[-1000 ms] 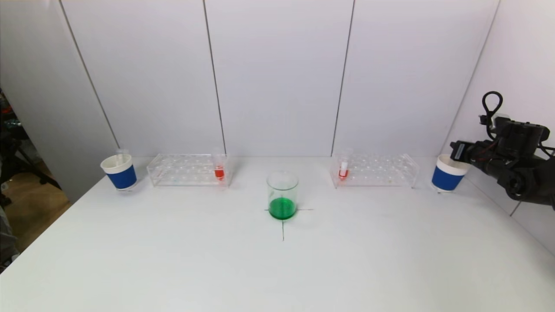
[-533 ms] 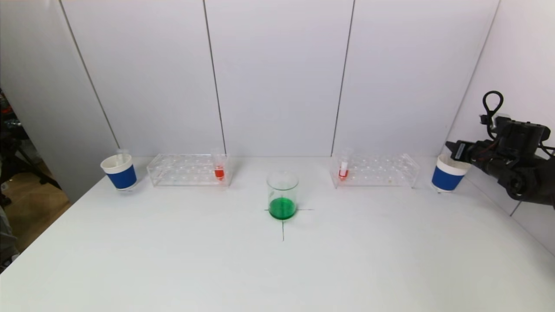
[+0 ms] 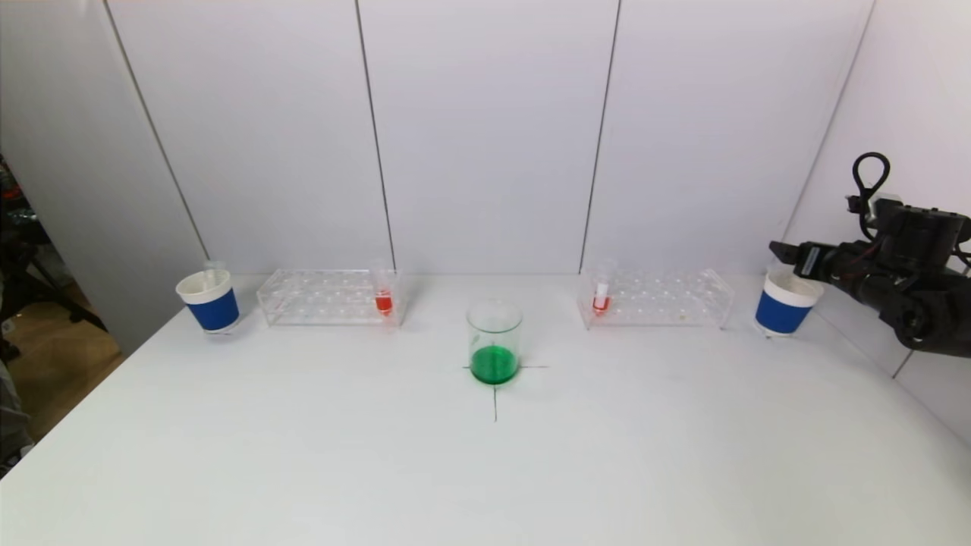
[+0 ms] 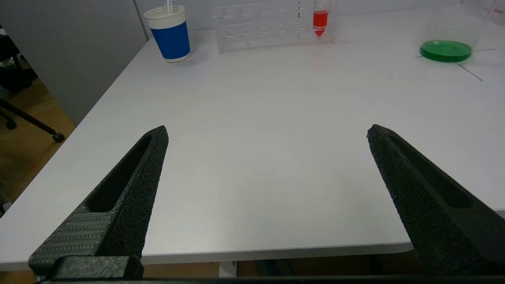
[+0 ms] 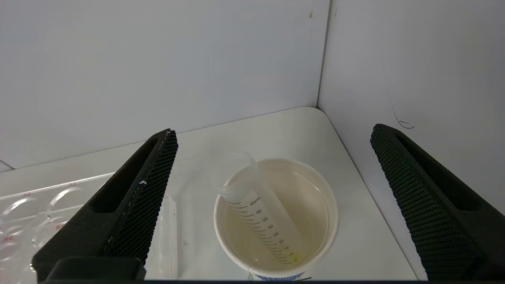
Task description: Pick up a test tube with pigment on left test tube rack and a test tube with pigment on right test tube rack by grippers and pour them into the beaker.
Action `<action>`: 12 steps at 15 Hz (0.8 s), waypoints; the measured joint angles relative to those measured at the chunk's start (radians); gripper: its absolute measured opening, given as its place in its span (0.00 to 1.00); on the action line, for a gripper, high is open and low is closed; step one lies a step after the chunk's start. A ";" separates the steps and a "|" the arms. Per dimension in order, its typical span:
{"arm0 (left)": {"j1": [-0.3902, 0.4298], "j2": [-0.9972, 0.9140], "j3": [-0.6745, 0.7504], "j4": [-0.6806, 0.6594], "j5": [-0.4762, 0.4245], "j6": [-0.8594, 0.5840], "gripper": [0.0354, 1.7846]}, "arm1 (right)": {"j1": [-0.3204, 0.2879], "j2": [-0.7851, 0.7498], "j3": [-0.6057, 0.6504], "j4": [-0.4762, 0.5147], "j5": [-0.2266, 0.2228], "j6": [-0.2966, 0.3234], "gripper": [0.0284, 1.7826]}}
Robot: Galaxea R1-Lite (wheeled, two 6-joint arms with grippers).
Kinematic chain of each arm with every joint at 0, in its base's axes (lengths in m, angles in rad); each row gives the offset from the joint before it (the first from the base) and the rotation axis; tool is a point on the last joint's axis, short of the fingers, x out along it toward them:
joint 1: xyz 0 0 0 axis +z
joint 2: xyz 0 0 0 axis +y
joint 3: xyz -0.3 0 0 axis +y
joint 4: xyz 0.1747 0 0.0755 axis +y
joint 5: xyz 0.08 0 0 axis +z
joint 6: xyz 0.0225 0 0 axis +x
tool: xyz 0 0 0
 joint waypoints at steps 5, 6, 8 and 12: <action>0.000 0.000 0.000 0.000 0.000 0.000 0.99 | 0.024 -0.169 0.139 0.000 0.001 0.001 1.00; 0.000 0.000 0.000 0.000 0.000 0.000 0.99 | 0.032 -0.219 0.180 0.000 0.005 0.001 1.00; 0.000 0.000 0.000 0.000 0.000 0.000 0.99 | 0.050 -0.343 0.277 0.000 0.018 0.001 1.00; 0.000 0.000 0.000 0.000 0.000 0.000 0.99 | 0.103 -0.622 0.494 0.013 0.032 0.002 1.00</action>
